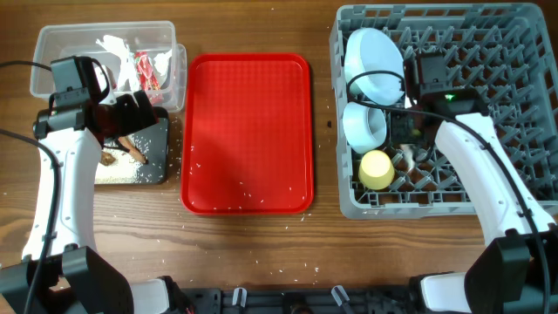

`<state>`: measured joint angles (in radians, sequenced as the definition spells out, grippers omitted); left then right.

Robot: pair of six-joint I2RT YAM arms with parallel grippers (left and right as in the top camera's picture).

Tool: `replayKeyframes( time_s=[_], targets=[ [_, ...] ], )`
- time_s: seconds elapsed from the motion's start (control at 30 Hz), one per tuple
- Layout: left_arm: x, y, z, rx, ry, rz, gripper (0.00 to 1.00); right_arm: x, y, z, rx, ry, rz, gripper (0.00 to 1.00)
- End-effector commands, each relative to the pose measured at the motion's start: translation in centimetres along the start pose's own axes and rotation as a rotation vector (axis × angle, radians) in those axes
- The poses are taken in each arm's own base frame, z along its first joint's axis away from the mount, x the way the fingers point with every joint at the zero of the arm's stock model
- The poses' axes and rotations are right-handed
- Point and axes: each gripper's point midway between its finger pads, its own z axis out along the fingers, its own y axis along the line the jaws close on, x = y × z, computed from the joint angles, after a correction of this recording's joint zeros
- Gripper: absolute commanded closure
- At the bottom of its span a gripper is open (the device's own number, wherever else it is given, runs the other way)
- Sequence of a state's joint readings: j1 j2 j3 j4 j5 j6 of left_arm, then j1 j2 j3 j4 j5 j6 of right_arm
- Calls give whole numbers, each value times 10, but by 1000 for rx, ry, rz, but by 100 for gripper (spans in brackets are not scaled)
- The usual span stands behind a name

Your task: Sort waste into correct bins and load items into the dishwasher rack

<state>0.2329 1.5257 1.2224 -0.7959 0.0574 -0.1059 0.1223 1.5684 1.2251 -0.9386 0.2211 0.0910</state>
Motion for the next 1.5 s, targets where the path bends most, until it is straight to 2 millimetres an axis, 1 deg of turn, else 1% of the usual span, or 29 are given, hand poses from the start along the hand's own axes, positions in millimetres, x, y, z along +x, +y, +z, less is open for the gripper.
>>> replayKeyframes(
  time_s=[0.0, 0.03, 0.1, 0.13, 0.17, 0.2, 0.3, 0.37, 0.4, 0.47, 0.53, 0.67, 0.73, 0.77, 0.83, 0.87, 0.9, 0.93, 0.97, 1.0, 1.03, 1.07, 1.13, 1.17, 1.27, 1.33, 1.47],
  targets=[
    [-8, -1, -9, 8, -32, 12, 0, -15, -4, -23, -17, -75, 13, 36],
    [-8, -1, -9, 8, -32, 11, 0, -23, -7, -40, -21, -114, 21, 26],
    [-8, -1, -9, 8, -32, 11, 0, -34, -12, -74, -33, -185, 35, 17],
    [-8, -1, -9, 8, -32, 11, 0, -38, -11, -100, -74, -243, 44, 11],
    [-8, -1, -9, 8, -32, 11, 0, -41, -7, -117, -125, -286, 44, 8],
    [-8, -1, -9, 8, -32, 12, 0, -41, 3, -142, -217, -353, 40, 2],
    [-8, -1, -9, 8, -32, 11, 0, -33, 13, -179, -330, -446, 30, 0],
    [-8, -1, -9, 8, -32, 11, 0, -29, 11, -189, -332, -469, 37, 0],
    [-8, -1, -9, 8, -32, 12, 0, -27, 9, -196, -350, -479, 96, 0],
    [-8, -1, -9, 8, -32, 11, 0, -22, 15, -209, -438, -483, 201, 0],
    [-8, -1, -9, 8, -32, 11, 0, -21, 16, -211, -460, -468, 270, 0],
    [-8, -1, -9, 8, -32, 11, 0, -24, 11, -209, -425, -482, 269, 0],
    [-8, -1, -9, 8, -32, 11, 0, -35, 9, -217, -404, -560, 173, 0],
    [-8, -1, -9, 8, -32, 12, 0, -38, 8, -222, -400, -590, 154, 0],
    [-8, -1, -9, 8, -32, 12, 0, -42, -3, -229, -384, -636, 176, 0],
    [-8, -1, -9, 8, -32, 12, 0, -43, -9, -228, -364, -640, 171, 0],
    [-8, -1, -9, 8, -32, 11, 0, -46, -16, -221, -333, -654, 163, 0],
    [-8, -1, -9, 8, -32, 11, 0, -48, -24, -220, -311, -711, 167, 0],
    [-8, -1, -9, 8, -32, 11, 0, -47, -27, -215, -304, -798, 180, 0],
    [-8, -1, -9, 8, -32, 12, 0, -42, -26, -209, -295, -871, 161, 0],
    [-8, -1, -9, 8, -32, 11, 0, -36, -25, -203, -277, -940, 127, 0],
    [-8, -1, -9, 8, -32, 11, 0, -20, -20, -190, -277, -1020, 111, 0],
    [-8, -1, -9, 8, -32, 12, 0, 11, -12, -156, -284, -1067, 113, 0],
    [-8, -1, -9, 8, -32, 12, 0, 29, -7, -134, -302, -1093, 133, 0],
    [-8, -1, -9, 8, -32, 11, 0, 54, 1, -99, -347, -1144, 207, 0],
    [-8, -1, -9, 8, -32, 11, 0, 62, 4, -87, -354, -1188, 206, 0],
    [-8, -1, -9, 8, -32, 11, 0, 69, 7, -76, -352, -1196, 198, 0]
  ],
)
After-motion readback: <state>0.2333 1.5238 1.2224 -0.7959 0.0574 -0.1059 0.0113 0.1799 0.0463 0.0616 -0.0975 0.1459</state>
